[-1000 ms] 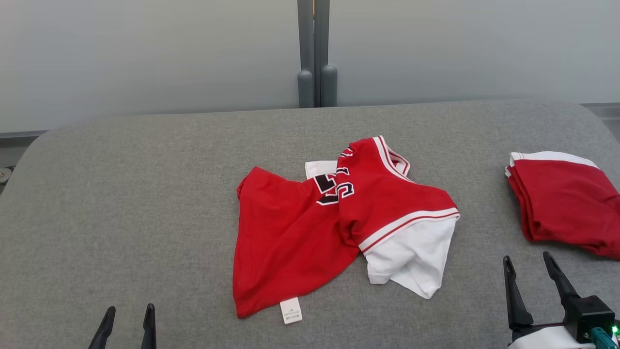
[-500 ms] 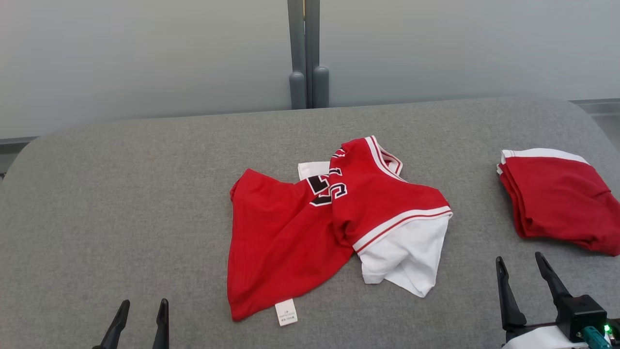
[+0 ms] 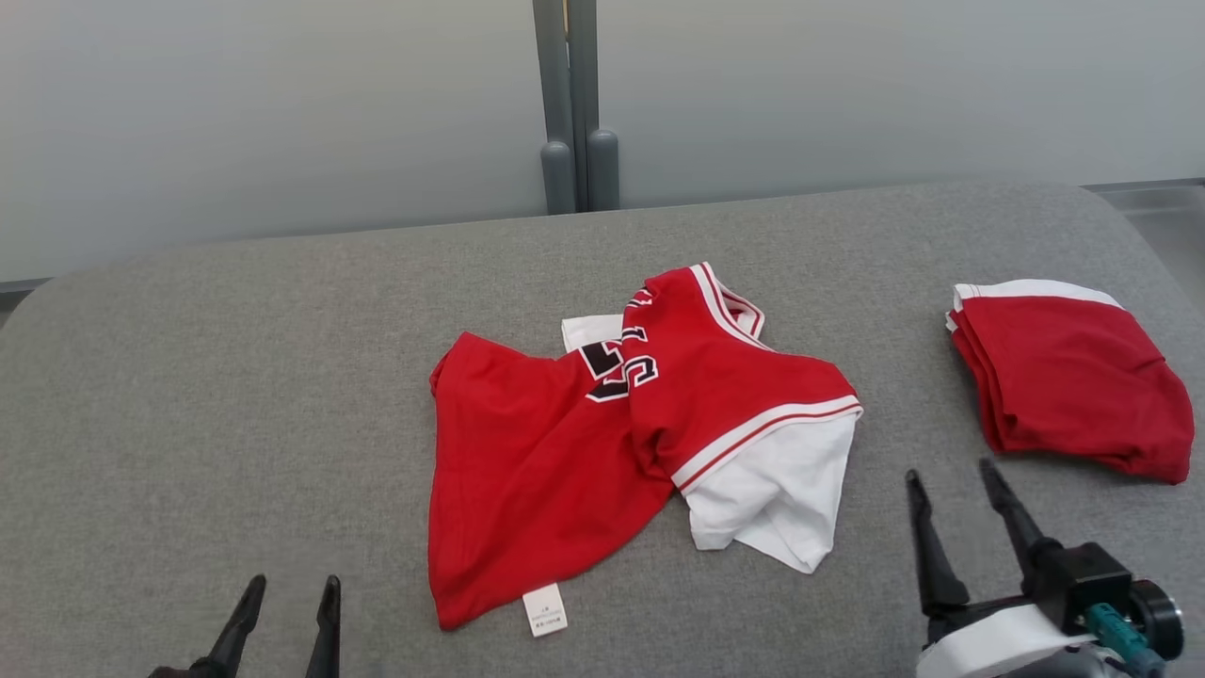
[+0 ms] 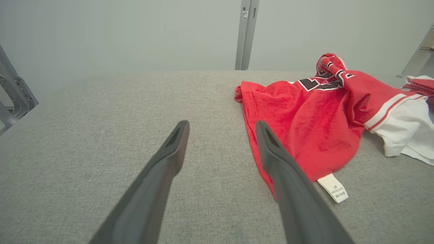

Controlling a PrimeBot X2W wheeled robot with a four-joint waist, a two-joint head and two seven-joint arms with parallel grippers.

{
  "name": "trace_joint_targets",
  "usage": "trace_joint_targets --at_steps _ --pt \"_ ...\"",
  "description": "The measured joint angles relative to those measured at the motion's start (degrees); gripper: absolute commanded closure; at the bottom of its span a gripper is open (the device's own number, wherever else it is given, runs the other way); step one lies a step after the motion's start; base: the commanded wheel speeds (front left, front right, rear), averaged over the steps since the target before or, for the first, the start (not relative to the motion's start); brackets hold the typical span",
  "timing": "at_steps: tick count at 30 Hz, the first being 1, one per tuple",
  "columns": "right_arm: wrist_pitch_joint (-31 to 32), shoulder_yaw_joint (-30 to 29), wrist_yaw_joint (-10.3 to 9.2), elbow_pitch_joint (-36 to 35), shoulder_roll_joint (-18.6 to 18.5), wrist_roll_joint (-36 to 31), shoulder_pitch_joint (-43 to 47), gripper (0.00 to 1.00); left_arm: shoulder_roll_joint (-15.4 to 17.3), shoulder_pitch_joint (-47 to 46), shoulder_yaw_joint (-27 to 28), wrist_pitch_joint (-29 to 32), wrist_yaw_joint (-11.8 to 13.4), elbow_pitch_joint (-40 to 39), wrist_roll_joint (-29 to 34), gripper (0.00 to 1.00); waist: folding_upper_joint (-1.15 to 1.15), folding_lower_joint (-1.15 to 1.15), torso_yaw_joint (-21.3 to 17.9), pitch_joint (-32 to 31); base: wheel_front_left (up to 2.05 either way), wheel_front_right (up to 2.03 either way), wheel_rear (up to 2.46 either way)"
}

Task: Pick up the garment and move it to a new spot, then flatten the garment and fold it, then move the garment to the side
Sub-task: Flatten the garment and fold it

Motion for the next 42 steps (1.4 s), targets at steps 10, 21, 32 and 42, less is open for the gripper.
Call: trace_joint_targets --at_steps 10,21,32,42 --pt "17.47 10.69 0.0 4.24 -5.72 5.47 -7.57 0.0 1.02 -3.67 -7.34 17.61 0.0 -4.03 -4.99 0.0 0.0 0.0 -0.41 3.14 0.0 0.0 0.0" --pt "25.37 15.82 0.0 13.11 -6.59 8.0 -15.04 0.0 1.18 -7.03 -11.45 27.09 0.0 -3.93 -9.33 0.0 0.0 0.0 -0.84 9.91 0.0 0.0 0.0" --pt "23.53 18.35 -0.01 17.45 -4.9 10.66 -19.59 0.0 1.36 -11.87 -14.43 26.82 0.0 2.33 -11.13 0.0 0.0 0.0 -0.3 13.75 0.0 0.0 0.0" --pt "23.36 21.58 -0.04 17.68 -6.09 19.93 -21.06 1.0 3.75 -13.93 -17.67 25.54 0.0 3.97 -16.12 1.0 0.0 0.0 -0.44 13.83 0.0 0.0 0.0"
